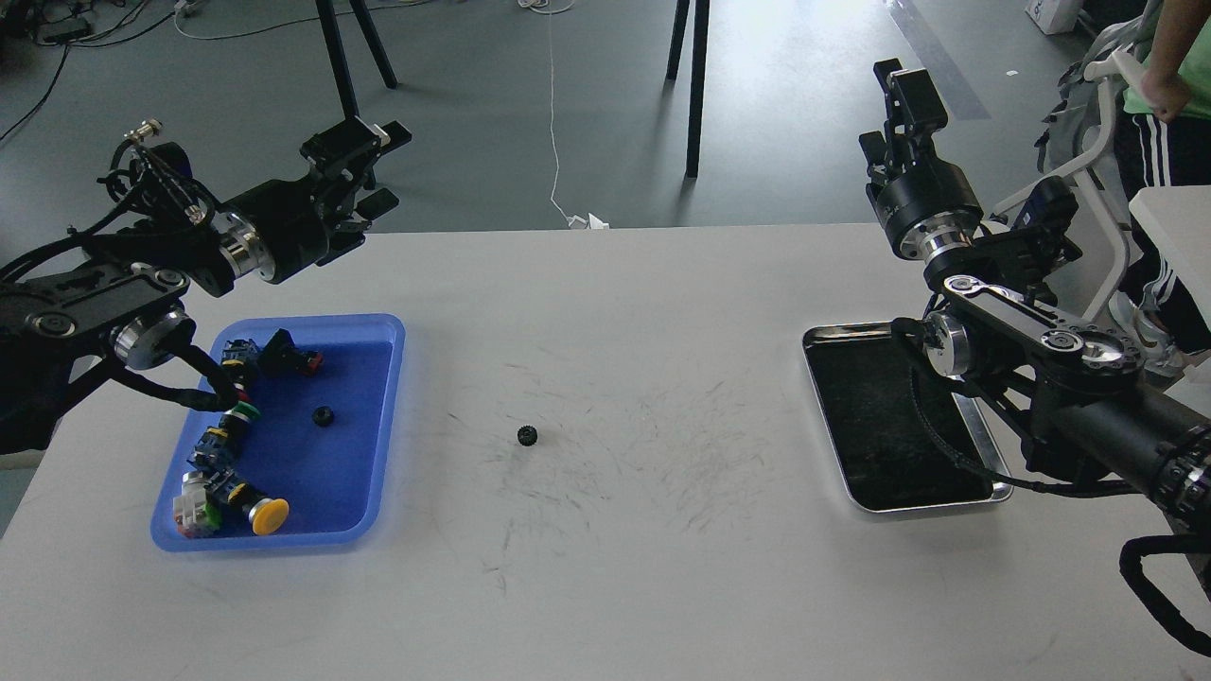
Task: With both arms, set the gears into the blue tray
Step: 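Reach the left gripper from the blue tray toward the black part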
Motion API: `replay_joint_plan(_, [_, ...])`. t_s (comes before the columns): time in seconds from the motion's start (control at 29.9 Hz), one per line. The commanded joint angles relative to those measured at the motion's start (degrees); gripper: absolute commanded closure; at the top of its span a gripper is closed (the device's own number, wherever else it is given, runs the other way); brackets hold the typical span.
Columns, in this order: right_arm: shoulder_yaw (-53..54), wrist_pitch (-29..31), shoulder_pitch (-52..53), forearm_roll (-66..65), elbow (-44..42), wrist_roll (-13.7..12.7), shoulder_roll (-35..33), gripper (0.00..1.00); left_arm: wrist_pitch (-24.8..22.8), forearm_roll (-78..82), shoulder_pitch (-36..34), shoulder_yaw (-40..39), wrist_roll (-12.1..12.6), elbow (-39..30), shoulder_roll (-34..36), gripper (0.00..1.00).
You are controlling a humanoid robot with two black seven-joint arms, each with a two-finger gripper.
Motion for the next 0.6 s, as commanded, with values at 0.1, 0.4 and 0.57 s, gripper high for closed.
replay_joint_plan(0.1, [0.83,0.06,-0.69,-0.09,0.4,0.0,-0.53,0.05,7.35,9.99,-2.33,8.68,0.0,-13.43,2.71,0.01])
replay_joint_plan(0.4, [2.77,-0.03,-2.27,0.0,1.63,0.0,-0.96,0.05,10.35,29.05,-2.68,13.17,0.0,-18.37,3.5,0.02])
replay_joint_plan(0.57, [3.21,-0.21,-3.24,-0.09,2.78,0.0,-2.55,0.05,11.14,37.76,-3.03,13.44,0.0,-18.02,3.85,0.02])
